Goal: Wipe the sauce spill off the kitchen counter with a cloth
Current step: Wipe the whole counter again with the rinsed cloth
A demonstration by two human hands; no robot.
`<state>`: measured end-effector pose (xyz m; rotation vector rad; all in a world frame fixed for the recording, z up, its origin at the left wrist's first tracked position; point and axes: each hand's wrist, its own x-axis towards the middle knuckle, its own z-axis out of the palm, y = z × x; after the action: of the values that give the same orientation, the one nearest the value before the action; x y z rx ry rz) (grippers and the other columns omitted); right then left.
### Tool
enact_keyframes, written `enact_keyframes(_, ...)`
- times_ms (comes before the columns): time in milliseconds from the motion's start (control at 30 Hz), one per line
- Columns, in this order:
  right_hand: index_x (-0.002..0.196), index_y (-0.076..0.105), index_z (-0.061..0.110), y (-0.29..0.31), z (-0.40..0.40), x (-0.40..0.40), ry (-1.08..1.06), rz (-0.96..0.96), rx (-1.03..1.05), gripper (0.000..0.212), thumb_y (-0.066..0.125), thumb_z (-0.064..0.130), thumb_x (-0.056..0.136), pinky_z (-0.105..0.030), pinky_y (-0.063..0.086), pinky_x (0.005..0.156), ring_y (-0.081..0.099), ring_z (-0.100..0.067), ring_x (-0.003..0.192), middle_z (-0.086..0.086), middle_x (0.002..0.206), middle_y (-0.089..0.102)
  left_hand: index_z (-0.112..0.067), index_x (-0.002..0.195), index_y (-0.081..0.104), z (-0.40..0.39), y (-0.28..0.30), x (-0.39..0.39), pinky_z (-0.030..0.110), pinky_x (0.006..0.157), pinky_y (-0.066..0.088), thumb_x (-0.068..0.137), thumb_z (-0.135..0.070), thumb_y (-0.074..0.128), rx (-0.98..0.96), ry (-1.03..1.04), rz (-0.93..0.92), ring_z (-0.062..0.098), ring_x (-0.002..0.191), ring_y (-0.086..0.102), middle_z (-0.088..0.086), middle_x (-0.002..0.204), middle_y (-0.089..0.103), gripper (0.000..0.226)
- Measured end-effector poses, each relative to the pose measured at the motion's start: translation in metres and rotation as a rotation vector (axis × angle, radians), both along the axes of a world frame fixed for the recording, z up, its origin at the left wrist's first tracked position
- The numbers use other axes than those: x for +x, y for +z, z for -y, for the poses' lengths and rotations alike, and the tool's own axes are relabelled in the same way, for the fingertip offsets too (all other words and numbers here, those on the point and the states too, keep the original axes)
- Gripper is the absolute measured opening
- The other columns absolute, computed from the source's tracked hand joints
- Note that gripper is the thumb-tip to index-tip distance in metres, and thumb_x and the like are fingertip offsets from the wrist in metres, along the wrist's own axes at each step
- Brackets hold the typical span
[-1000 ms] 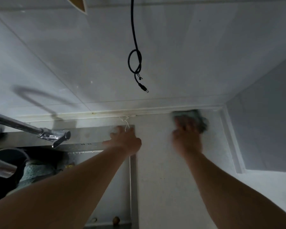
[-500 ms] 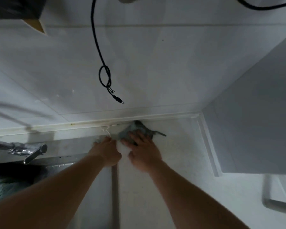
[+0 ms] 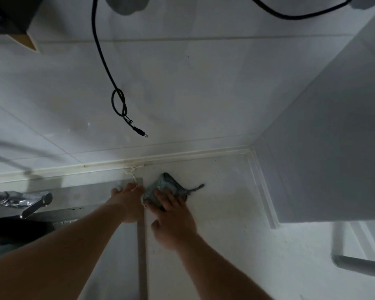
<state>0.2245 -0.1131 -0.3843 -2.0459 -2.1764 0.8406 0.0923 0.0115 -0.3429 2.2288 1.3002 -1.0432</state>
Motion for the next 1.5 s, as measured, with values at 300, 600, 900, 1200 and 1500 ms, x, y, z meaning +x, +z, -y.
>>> enact_keyframes(300, 0.168, 0.01, 0.027, -0.002, 0.014, 0.134, -0.848, 0.213, -0.142, 0.064, 0.028, 0.041, 0.108, -0.05, 0.005, 0.13, 0.006, -0.03, 0.161, -0.009, 0.176, 0.004, -0.016, 0.165, 0.005, 0.002, 0.001, -0.002, 0.051, 0.124, 0.014, 0.1, -0.019, 0.042, 0.031, -0.053, -0.033, 0.022, 0.159, 0.0, 0.008, 0.172, 0.005, 0.074)
enact_keyframes(600, 0.163, 0.028, 0.041, -0.013, 0.034, 0.064, -0.002, 0.065, 0.093, 0.07, 0.044, 0.038, 0.096, -0.043, 0.014, 0.13, 0.01, -0.019, 0.161, 0.008, 0.174, 0.016, -0.02, 0.165, -0.006, 0.008, -0.01, -0.005, 0.05, 0.125, 0.014, 0.099, -0.015, 0.041, 0.034, -0.028, -0.052, 0.029, 0.159, -0.004, 0.007, 0.172, -0.011, 0.081)
enact_keyframes(900, 0.167, 0.013, 0.033, -0.012, 0.025, 0.031, -0.671, 0.139, -0.065, 0.069, 0.031, 0.052, 0.104, -0.052, 0.006, 0.129, 0.004, -0.029, 0.162, -0.006, 0.176, 0.005, -0.031, 0.164, -0.004, 0.011, -0.014, -0.017, 0.052, 0.123, 0.025, 0.094, -0.01, 0.048, 0.045, 0.053, 0.03, 0.041, 0.155, 0.008, -0.002, 0.172, -0.009, 0.09)
enact_keyframes(1200, 0.162, 0.036, 0.022, -0.018, 0.102, 0.07, -0.308, 0.213, 0.109, 0.056, 0.031, 0.023, 0.106, -0.046, 0.02, 0.129, 0.02, -0.03, 0.159, -0.003, 0.171, 0.022, -0.029, 0.162, 0.013, 0.003, -0.005, -0.016, 0.053, 0.117, 0.032, 0.094, -0.025, 0.05, 0.062, -0.043, -0.007, 0.046, 0.145, 0.026, 0.002, 0.167, 0.013, 0.078)
enact_keyframes(1500, 0.161, 0.04, 0.025, -0.005, 0.086, -0.018, -0.871, -0.014, 0.064, 0.052, 0.038, 0.034, 0.11, -0.046, 0.03, 0.124, 0.029, -0.034, 0.155, -0.01, 0.169, 0.032, -0.033, 0.155, 0.031, 0.041, -0.011, -0.033, 0.052, 0.115, 0.034, 0.09, -0.026, 0.058, 0.256, -0.193, 0.278, 0.044, 0.135, 0.038, 0.008, 0.16, 0.026, 0.071)
